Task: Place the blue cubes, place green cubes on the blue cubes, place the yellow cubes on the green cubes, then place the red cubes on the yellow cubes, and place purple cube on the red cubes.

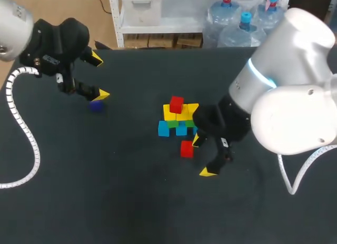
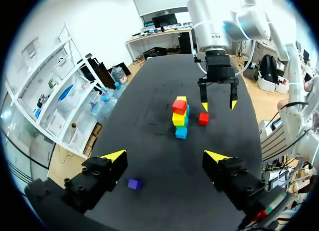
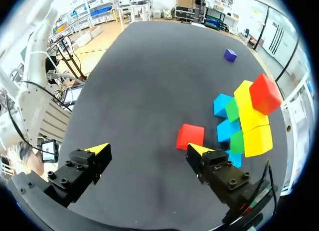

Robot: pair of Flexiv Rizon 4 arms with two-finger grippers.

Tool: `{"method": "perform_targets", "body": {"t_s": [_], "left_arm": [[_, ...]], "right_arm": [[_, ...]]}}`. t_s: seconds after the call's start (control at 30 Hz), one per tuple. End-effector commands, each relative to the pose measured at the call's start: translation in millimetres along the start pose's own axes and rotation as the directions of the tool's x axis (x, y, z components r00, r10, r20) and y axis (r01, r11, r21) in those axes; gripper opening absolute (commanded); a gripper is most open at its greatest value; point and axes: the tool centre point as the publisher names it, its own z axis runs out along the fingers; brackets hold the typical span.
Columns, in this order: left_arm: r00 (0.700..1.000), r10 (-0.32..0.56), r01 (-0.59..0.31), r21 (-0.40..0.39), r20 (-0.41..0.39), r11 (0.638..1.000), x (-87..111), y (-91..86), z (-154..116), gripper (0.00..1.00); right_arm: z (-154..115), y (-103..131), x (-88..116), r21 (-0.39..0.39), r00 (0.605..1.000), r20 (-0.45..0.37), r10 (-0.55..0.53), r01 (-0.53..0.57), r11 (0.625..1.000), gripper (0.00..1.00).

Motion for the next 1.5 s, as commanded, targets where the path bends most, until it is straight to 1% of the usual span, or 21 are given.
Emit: {"method": "perform_targets", "body": {"t_s": [0.03, 0.4, 0.6, 0.87, 1.3, 1.5], "left_arm": [[1.0, 0.0, 0.0, 0.0, 0.002, 1.0, 0.5, 0.1, 0, 1.0], [1.0, 0.0, 0.0, 0.0, 0.002, 1.0, 0.5, 0.1, 0, 1.0], [1.0, 0.0, 0.0, 0.0, 0.002, 1.0, 0.5, 0.1, 0, 1.0], [1.0, 0.0, 0.0, 0.0, 0.002, 1.0, 0.5, 0.1, 0, 1.0], [1.0, 0.0, 0.0, 0.0, 0.002, 1.0, 0.5, 0.1, 0, 1.0], [1.0, 0.0, 0.0, 0.0, 0.002, 1.0, 0.5, 0.1, 0, 1.0]], "right_arm": [[4, -4, 0, -0.003, 1.0, 0.002, -0.005, 0.005, 1.0, 1.0], [9, -8, 2, -0.012, 1.0, 0.011, -0.012, 0.012, 1.0, 1.0], [5, -10, 4, 0.014, 1.0, 0.014, -0.009, 0.009, 1.0, 1.0], [6, -15, 3, 0.018, 1.0, 0.011, -0.01, 0.01, 1.0, 1.0], [9, -22, 4, 0.028, 1.0, -0.007, 0.001, 0.0, 1.0, 1.0], [7, -22, -1, 0.054, 1.0, -0.028, -0.001, 0.003, 0.999, 1.0]]}}
